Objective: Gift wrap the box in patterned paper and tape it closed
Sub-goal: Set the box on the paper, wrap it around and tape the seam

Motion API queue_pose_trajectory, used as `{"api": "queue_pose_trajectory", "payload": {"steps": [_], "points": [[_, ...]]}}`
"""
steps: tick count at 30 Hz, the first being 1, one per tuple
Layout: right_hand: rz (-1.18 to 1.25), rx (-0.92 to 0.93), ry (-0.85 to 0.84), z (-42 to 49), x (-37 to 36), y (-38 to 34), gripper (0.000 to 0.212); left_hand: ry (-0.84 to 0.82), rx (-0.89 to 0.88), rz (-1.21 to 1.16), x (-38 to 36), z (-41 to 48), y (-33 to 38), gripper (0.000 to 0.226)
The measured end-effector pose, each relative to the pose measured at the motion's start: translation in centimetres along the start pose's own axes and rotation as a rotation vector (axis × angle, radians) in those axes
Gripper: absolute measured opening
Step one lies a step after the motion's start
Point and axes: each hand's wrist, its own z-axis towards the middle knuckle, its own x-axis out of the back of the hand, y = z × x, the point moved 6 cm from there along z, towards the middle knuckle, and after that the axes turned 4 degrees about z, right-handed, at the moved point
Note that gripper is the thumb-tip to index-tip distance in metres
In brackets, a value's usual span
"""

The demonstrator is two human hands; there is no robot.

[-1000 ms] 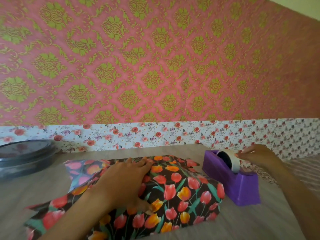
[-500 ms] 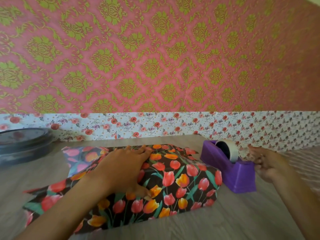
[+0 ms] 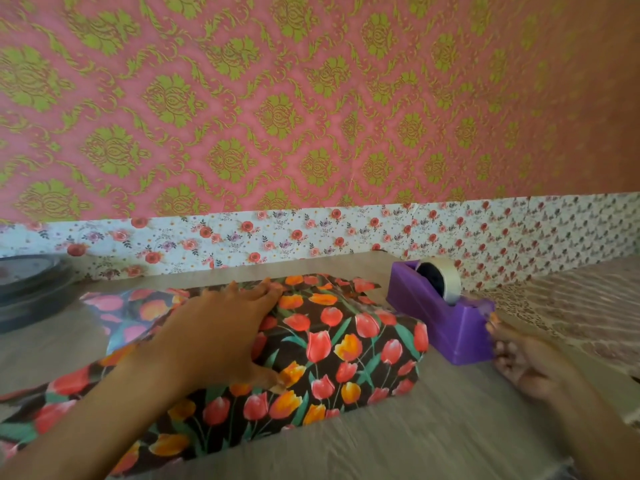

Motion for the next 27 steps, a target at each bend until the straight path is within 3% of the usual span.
{"api": "queue_pose_trajectory", "payload": {"steps": [5, 8, 13, 14, 16, 18, 21, 27], "points": [[0.156, 0.072, 0.054, -1.3, -1.2, 1.6, 0.023, 0.016, 0.052, -0.013, 0.4, -0.5, 0.3, 0.117], [0.27, 0.13, -0.037, -3.4, -2.8, 0.8, 0.023, 0.034, 0.102, 0.036, 0.6, -0.9, 1.1, 0.114], [0.032, 0.496, -0.247, -8.8, -10.2, -2.9, 0.014, 0.129, 0.163, 0.018, 2.3, -2.1, 4.5, 0.114], [-0.021, 0.586, -0.284, -10.0, -11.9, -3.7, 0.014, 0.231, 0.161, 0.0, 2.1, -2.0, 5.0, 0.102], [-0.14, 0.756, -0.32, -11.6, -15.1, -5.0, 0.013, 0.446, 0.191, 0.037, 1.9, -2.2, 5.7, 0.052], [-0.234, 0.861, -0.341, -12.4, -17.4, -5.5, 0.014, 0.478, 0.211, 0.029, 1.1, -1.5, 6.1, 0.051], [-0.292, 0.88, -0.375, -12.4, -19.0, -5.0, 0.019, 0.613, 0.246, 0.066, 1.2, -1.4, 6.4, 0.051], [-0.322, 0.764, -0.297, -10.9, -18.7, -2.7, 0.017, 0.715, 0.279, 0.119, 0.5, -1.4, 6.7, 0.047]]}}
